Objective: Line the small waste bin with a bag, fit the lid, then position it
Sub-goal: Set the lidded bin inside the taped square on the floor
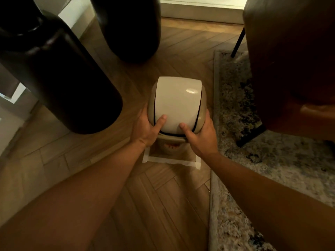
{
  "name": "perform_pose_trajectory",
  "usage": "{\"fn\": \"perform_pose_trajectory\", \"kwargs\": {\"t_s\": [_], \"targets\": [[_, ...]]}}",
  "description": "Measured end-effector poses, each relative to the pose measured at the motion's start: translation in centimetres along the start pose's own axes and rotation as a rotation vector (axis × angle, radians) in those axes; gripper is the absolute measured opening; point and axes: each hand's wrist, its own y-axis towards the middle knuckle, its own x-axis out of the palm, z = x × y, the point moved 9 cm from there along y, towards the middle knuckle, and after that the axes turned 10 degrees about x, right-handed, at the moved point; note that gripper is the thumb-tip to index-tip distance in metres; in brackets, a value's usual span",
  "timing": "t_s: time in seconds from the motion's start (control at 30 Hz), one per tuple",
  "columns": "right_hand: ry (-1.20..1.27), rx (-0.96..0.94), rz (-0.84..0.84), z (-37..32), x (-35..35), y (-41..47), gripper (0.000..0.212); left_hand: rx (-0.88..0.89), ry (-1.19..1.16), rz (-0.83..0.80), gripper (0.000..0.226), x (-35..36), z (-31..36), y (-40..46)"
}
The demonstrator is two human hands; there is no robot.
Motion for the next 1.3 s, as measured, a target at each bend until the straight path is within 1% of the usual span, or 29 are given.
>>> {"fn": "perform_pose_trajectory", "kwargs": {"t_s": [0.1, 0.2, 0.37, 0.57, 0.77, 0.9, 1.0, 1.07, 1.13, 1.2, 1.3], "targets": [[0.031, -0.021, -0.019, -0.7, 0.1, 1.5, 0.101, -0.011, 0.003, -0.028, 0.093, 0.5, -0.2, 1.7], [0.028, -0.026, -0.022, -1.0, 0.2, 2.4, 0.103, -0.031, -0.004, -0.063, 0.095, 0.8, -0.2, 2.9], [0.036, -0.027, -0.098, -1.2, 0.2, 3.8, 0.106, -0.055, -0.054, -0.161, 0.106, 1.7, -0.5, 3.5], [0.083, -0.015, -0.161, -1.3, 0.4, 5.2, 0.105, -0.025, -0.067, -0.27, 0.114, 2.1, -0.4, 4.7], [0.088, 0.0, -0.175, -0.9, 0.4, 5.7, 0.11, -0.04, -0.077, -0.306, 0.123, 2.2, -0.5, 5.0], [0.067, 0.003, -0.233, -0.8, 0.7, 5.8, 0.116, -0.044, -0.046, -0.329, 0.126, 1.8, -0.3, 5.0], [0.075, 0.006, -0.324, -0.8, 0.9, 6.4, 0.119, -0.031, 0.032, -0.304, 0.127, 1.7, -0.5, 5.5], [0.062, 0.005, -0.399, -0.7, 1.1, 6.9, 0.123, -0.062, 0.086, -0.284, 0.125, 1.6, -0.2, 5.1], [-0.003, 0.032, -0.474, -1.4, 0.6, 5.8, 0.132, -0.094, 0.114, -0.313, 0.118, 0.9, 1.0, 3.7], [-0.073, 0.042, -0.508, -0.9, 0.5, 6.0, 0.142, -0.09, 0.141, -0.344, 0.112, 1.2, 0.9, 3.2], [-0.125, 0.068, -0.521, -0.4, 0.2, 6.6, 0.148, -0.071, 0.095, -0.413, 0.118, 1.5, 0.9, 2.8]]}}
